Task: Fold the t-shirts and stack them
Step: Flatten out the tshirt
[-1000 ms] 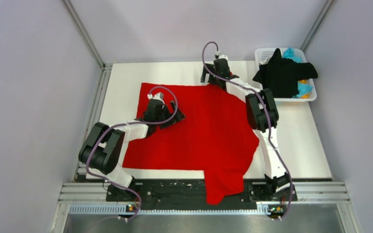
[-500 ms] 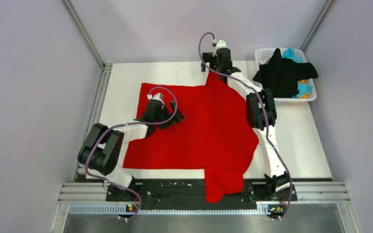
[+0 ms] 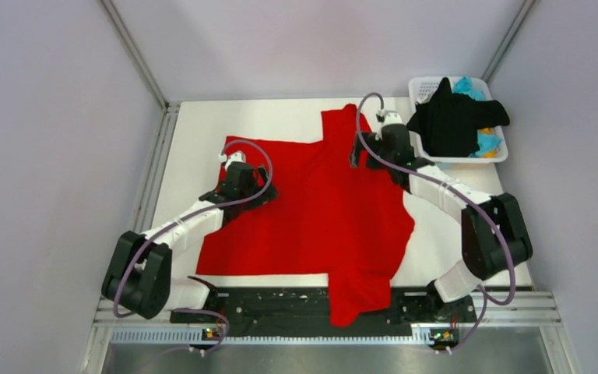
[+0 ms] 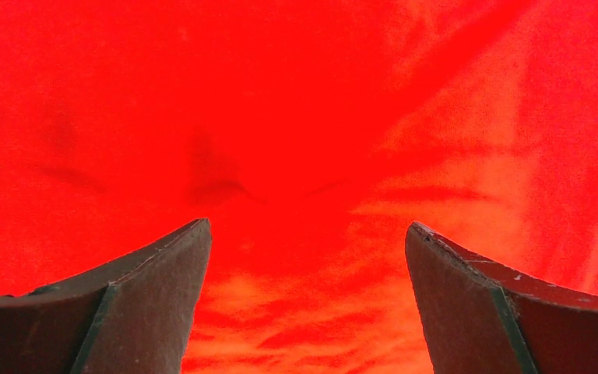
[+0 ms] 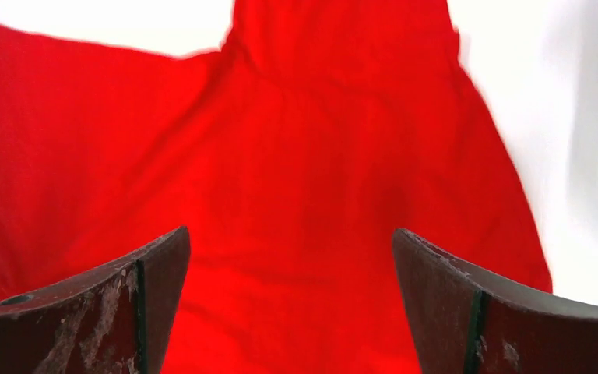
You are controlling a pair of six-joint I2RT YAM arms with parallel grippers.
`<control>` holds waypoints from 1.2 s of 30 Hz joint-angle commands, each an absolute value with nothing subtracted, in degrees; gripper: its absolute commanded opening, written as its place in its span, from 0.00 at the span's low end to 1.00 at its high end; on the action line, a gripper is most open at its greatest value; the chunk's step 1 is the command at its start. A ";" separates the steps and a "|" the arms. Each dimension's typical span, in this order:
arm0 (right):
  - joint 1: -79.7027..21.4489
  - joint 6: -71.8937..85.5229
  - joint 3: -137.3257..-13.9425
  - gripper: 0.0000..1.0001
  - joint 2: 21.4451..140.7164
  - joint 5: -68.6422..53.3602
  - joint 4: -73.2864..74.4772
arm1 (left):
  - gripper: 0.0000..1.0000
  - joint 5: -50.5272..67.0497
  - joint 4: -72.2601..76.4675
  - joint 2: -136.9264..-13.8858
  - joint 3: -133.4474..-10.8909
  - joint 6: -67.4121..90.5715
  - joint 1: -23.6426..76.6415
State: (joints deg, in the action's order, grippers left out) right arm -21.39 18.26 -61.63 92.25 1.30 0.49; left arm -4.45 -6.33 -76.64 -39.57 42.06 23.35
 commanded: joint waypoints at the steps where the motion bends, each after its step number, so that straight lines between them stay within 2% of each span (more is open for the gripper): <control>1: -21.71 21.32 -53.27 0.99 88.07 4.63 -1.56 | 0.99 -12.82 -11.66 -76.57 -41.75 41.71 22.52; 7: -21.75 21.98 -52.29 0.99 90.65 6.60 -0.43 | 0.99 -9.17 -10.38 -83.88 -43.60 42.90 18.61; 20: -15.92 25.51 -61.08 0.99 106.34 8.59 -1.22 | 0.99 -6.71 -10.52 -98.60 -52.27 45.09 13.09; 32: -11.76 24.37 -87.23 0.99 125.69 6.69 5.56 | 0.99 -4.92 -14.49 -110.16 -68.00 44.47 11.65; 36: -11.48 21.23 -93.73 0.99 126.50 4.87 9.87 | 0.99 -5.06 -17.75 -108.88 -71.26 44.56 11.94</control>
State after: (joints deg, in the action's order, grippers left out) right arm -12.49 23.97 -88.62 124.99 6.85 3.55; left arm -5.72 -13.58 -107.61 -69.06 44.69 12.12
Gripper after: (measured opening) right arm 0.987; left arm 0.991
